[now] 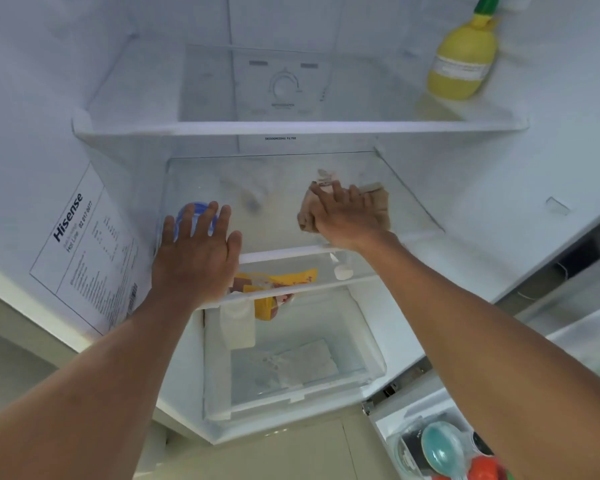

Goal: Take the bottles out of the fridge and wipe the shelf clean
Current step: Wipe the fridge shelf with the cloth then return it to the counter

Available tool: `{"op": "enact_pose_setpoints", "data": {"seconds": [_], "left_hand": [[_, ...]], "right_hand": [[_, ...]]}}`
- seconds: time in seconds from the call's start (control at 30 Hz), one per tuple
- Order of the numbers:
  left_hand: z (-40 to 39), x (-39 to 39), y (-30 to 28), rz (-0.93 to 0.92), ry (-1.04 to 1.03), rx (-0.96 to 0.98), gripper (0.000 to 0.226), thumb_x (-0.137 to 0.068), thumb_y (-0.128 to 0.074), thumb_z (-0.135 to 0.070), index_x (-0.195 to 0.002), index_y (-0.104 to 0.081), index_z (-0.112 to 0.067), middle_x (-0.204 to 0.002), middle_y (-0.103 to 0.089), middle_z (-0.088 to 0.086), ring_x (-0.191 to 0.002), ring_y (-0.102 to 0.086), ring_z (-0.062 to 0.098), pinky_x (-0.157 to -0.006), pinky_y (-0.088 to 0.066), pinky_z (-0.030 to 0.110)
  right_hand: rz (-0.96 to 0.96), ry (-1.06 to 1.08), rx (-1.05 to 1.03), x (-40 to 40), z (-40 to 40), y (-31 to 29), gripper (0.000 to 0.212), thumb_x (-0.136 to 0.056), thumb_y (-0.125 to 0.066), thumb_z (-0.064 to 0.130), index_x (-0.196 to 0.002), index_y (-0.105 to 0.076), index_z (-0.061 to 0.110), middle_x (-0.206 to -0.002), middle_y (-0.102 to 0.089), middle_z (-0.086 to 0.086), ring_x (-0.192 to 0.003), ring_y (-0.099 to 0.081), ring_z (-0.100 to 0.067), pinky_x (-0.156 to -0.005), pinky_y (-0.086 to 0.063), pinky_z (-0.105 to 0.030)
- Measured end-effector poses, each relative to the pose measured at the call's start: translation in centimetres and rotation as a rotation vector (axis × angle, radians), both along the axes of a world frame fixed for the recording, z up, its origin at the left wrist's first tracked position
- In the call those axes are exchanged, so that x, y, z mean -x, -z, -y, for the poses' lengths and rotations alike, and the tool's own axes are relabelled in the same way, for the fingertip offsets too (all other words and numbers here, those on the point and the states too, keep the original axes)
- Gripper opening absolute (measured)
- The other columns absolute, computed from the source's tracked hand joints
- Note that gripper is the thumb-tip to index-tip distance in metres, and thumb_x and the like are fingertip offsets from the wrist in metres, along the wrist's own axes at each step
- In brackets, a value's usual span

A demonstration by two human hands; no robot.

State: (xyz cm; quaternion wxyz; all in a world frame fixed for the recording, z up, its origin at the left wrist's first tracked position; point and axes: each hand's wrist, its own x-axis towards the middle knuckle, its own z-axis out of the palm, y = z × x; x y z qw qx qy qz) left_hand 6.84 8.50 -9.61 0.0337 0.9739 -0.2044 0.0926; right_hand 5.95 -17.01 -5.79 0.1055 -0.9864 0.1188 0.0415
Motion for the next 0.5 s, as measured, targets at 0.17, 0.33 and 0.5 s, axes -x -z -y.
{"op": "enact_pose_setpoints", "data": {"seconds": [0.17,0.33,0.5], "left_hand": [[-0.4,0.1,-0.4,-0.114,0.013,-0.017,0.068,-0.101,-0.015,-0.049,-0.157,-0.041,-0.022,-0.164,-0.038,0.016,-0.149,-0.032,0.047,-0.116,-0.024,0.069],[0.9,-0.5,-2.6,-0.305,-0.142,0.223,0.051,-0.098,-0.017,-0.056,-0.141,-0.045,-0.058,-0.167,-0.029,-0.002,-0.156,-0.016,0.023,-0.123,-0.007,0.059],[6.3,-0.9,-6.2,-0.463,-0.324,0.216,0.061,-0.097,-0.019,-0.074,-0.139,-0.052,-0.047,-0.157,-0.04,0.006,-0.15,-0.025,0.038,-0.119,-0.01,0.07]], "right_hand": [[0.043,-0.122,-0.005,-0.5,-4.5,0.2,0.054,-0.106,-0.015,0.044,-0.159,-0.014,0.034,-0.171,-0.006,-0.01,-0.156,-0.005,-0.038,-0.124,-0.001,-0.056],[0.396,-0.165,-0.26,2.1,-0.9,-2.4,0.043,-0.1,-0.044,0.033,-0.14,-0.058,0.025,-0.144,-0.054,-0.009,-0.129,-0.052,-0.029,-0.104,-0.046,-0.042],[0.355,0.127,-0.156,3.7,3.5,-3.0,0.036,-0.099,-0.048,0.039,-0.133,-0.061,0.035,-0.12,-0.06,-0.015,-0.114,-0.058,-0.035,-0.093,-0.053,-0.042]]}}
